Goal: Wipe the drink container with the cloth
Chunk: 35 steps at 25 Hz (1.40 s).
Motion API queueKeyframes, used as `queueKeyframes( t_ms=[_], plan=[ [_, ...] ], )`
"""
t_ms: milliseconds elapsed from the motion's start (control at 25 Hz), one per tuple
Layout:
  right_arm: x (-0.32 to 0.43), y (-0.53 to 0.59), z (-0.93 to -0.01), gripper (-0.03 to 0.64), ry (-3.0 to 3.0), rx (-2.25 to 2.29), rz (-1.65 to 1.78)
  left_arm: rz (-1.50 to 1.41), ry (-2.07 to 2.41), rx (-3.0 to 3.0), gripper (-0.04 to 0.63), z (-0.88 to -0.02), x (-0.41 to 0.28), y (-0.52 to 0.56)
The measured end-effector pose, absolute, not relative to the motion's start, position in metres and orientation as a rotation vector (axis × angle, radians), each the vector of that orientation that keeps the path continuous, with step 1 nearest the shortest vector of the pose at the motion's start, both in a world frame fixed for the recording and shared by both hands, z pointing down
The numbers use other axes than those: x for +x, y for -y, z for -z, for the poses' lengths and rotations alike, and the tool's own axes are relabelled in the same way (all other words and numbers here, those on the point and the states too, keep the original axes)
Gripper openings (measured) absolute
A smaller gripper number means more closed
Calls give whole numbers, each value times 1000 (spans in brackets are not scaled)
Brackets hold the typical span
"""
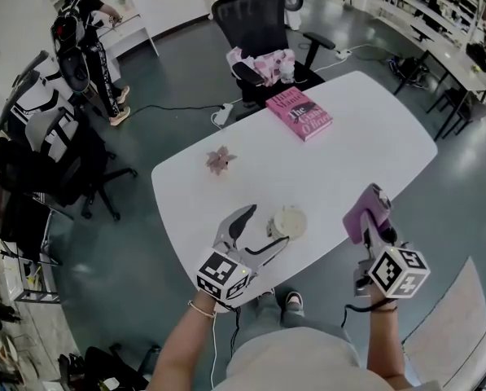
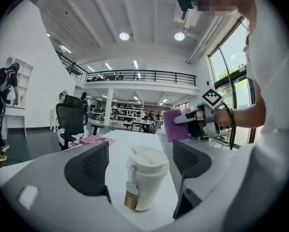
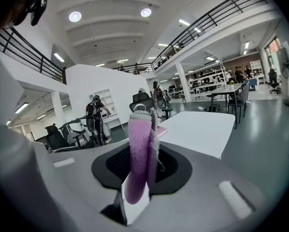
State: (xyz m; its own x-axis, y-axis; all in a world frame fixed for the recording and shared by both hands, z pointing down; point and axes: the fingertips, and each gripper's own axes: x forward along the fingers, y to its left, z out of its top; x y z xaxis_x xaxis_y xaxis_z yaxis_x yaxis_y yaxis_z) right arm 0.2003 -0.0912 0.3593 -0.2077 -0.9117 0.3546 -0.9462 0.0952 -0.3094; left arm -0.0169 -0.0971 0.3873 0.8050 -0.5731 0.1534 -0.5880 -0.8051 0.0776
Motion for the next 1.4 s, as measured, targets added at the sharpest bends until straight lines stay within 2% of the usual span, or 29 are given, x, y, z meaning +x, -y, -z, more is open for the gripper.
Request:
queueKeyframes(
  t_ms=[640, 1080, 1240, 1400],
  plan=[
    [198, 89, -376, 81, 2223, 1897, -797, -423, 592, 2965, 416, -427, 11, 96],
    [202, 89, -382, 81, 2196, 1880, -850, -452, 546, 2962, 417, -439, 21, 97],
    [199, 89, -384, 81, 2197, 1858, -862, -461, 558, 2977, 383, -439, 22, 98],
    [198, 91, -383, 81, 2202, 1836, -857, -462, 551, 2978, 382, -439, 23, 98]
  ],
)
